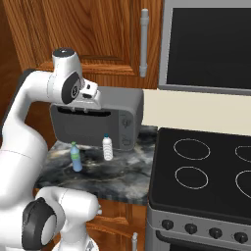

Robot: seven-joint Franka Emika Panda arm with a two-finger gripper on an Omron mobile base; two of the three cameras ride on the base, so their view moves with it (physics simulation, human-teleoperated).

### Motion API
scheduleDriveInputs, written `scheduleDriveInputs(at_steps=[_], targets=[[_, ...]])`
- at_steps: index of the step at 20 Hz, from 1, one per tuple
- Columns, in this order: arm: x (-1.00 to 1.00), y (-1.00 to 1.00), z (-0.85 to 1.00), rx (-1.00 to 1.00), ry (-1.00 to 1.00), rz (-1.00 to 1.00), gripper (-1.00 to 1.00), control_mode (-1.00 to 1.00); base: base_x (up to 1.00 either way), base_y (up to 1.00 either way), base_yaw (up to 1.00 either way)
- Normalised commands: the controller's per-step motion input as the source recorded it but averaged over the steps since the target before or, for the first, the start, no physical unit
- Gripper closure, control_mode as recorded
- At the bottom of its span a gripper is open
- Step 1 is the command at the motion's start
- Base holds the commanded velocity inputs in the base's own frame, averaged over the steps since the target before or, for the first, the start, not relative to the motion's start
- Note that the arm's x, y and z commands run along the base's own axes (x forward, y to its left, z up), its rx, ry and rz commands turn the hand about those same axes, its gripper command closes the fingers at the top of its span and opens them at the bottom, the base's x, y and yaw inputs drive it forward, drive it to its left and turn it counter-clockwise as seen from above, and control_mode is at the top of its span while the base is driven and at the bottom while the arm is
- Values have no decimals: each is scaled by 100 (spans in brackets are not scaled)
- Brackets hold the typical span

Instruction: Take the bottled waters from the counter and place them in the freezer to freeze. Close the freezer door after placing the bottles.

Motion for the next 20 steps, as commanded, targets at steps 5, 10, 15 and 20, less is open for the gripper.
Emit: scheduleDriveInputs(at_steps=[5,10,15,20], targets=[[-1,9,-24,0,0,0,-100,-100,0,0,0],[-19,22,-63,0,0,-4,-100,-100,0,0,0],[-25,21,-58,0,0,-8,-100,-100,0,0,0],[-22,8,-47,0,0,-8,-100,-100,0,0,0]])
